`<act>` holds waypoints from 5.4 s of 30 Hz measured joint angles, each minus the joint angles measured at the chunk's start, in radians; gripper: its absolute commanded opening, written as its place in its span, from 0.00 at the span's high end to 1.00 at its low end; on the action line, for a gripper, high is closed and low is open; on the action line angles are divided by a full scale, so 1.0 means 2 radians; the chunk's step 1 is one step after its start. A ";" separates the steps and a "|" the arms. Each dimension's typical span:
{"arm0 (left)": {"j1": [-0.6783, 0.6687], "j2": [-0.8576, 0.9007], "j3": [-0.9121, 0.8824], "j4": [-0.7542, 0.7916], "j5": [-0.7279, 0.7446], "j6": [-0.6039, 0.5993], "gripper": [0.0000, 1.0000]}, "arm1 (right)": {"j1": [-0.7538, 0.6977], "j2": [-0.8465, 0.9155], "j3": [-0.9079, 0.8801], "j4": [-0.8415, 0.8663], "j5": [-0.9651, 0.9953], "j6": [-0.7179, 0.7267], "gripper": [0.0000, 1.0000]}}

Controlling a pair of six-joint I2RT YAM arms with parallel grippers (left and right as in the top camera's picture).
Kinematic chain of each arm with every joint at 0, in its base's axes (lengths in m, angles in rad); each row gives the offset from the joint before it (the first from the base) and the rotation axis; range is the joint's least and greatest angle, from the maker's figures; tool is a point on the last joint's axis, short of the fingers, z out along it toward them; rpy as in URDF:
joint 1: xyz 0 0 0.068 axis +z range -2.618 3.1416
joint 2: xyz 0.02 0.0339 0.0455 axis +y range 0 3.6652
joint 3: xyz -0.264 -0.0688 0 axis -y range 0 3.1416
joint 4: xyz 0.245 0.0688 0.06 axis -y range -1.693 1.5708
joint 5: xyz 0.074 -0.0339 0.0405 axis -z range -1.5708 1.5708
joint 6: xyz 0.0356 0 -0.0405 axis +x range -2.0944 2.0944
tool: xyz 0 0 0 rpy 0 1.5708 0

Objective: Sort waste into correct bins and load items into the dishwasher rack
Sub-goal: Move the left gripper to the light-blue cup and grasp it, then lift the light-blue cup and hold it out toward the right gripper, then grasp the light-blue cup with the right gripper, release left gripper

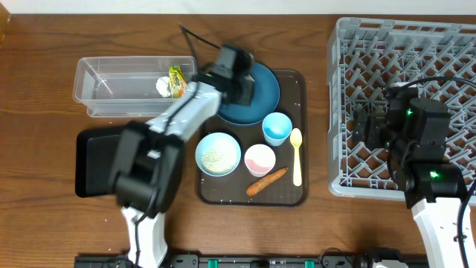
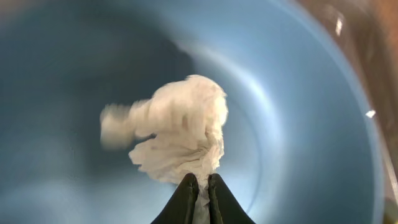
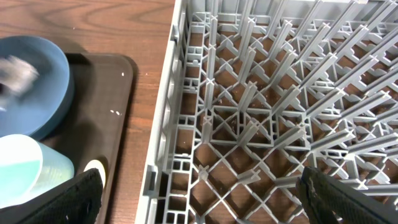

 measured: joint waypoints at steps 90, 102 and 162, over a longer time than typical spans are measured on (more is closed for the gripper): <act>0.085 -0.095 0.019 0.022 0.274 -0.087 0.94 | -0.044 0.047 0.001 0.094 -0.083 0.018 0.01; 0.105 -0.088 0.019 0.076 0.529 -0.143 0.94 | -0.040 0.186 0.005 0.412 -0.595 -0.005 0.01; 0.004 -0.086 0.021 0.025 0.491 -0.141 0.83 | 0.000 0.212 0.005 0.478 -0.651 0.066 0.54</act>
